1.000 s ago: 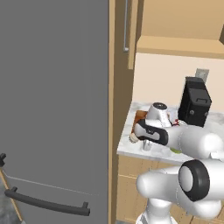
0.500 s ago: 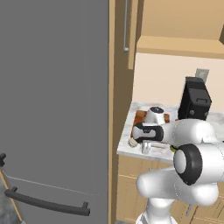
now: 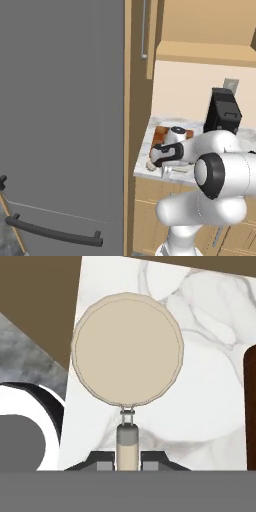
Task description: Grab the spray bottle from the cabinet, then place it next to the cutting board for sanitizing. Then grab the dish brush from the countertop next to the sink and place it next to the cutting board.
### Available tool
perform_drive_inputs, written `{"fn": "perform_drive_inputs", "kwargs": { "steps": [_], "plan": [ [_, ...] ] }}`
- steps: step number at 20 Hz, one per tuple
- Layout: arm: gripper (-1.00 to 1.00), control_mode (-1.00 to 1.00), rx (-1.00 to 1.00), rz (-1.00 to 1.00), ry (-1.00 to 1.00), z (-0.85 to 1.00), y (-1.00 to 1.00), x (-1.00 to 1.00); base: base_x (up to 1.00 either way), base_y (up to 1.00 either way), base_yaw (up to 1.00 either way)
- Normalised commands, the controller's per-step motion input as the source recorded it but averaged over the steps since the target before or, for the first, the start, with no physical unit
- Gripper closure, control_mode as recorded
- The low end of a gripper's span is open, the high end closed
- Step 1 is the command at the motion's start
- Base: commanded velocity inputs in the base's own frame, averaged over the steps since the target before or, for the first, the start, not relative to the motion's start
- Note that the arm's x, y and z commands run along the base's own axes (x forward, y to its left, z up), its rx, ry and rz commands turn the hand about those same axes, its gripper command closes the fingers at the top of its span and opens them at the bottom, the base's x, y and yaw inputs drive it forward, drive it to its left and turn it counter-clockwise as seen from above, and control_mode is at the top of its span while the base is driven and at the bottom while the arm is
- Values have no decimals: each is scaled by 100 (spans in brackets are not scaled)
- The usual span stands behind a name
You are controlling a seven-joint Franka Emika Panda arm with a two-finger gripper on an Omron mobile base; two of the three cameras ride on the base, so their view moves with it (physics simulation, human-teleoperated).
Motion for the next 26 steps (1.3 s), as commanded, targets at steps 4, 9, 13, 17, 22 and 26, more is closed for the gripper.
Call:
{"fn": "perform_drive_inputs", "kwargs": {
  "steps": [4, 9, 13, 17, 22, 26],
  "plan": [
    [100, -100, 0, 0, -6, -1, -4, 18, 0, 0, 0],
    [100, -100, 0, 0, -3, 0, -20, 22, 0, 0, 0],
    [100, -100, 0, 0, -6, -5, -17, 21, 0, 0, 0],
    [100, -100, 0, 0, -6, -19, -5, 23, 0, 0, 0],
    [100, -100, 0, 0, -5, -33, 0, 19, 0, 0, 0],
    [-100, -100, 0, 0, -4, -40, 0, 6, 0, 0, 0]
  ]
}}
